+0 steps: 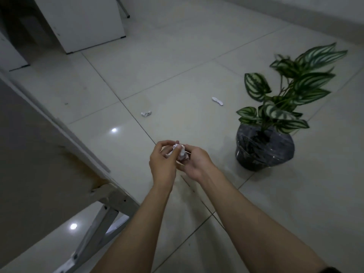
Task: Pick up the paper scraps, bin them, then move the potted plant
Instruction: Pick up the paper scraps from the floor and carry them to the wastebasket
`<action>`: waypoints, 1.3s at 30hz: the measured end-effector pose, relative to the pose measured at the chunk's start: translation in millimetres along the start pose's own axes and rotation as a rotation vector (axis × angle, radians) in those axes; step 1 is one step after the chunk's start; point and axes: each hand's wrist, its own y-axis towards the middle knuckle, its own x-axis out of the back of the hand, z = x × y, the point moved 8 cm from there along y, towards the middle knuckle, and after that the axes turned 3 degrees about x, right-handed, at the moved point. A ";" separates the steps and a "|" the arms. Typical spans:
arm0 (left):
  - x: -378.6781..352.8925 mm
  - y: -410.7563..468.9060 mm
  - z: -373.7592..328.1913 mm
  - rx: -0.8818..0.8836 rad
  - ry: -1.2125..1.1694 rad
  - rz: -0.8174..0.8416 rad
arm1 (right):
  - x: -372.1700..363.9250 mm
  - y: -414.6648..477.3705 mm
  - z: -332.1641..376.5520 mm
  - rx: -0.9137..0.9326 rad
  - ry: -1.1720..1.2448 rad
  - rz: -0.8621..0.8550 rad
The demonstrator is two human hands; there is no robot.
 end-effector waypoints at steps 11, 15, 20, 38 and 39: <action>-18.5 11.6 -104.1 -0.109 0.076 0.030 | -68.5 -42.6 76.9 0.128 0.058 0.088; -35.0 27.3 -116.4 -0.098 0.050 -0.013 | -82.7 -32.1 96.0 0.085 -0.028 0.092; -47.8 72.4 -135.5 -0.036 0.066 -0.034 | -99.7 -5.6 131.7 0.091 -0.059 0.013; -1.0 236.6 3.4 0.108 0.603 -0.296 | -68.7 199.0 105.2 0.061 -0.173 -0.346; -6.2 243.7 11.4 0.103 0.635 -0.230 | -67.3 201.9 103.7 0.063 -0.170 -0.347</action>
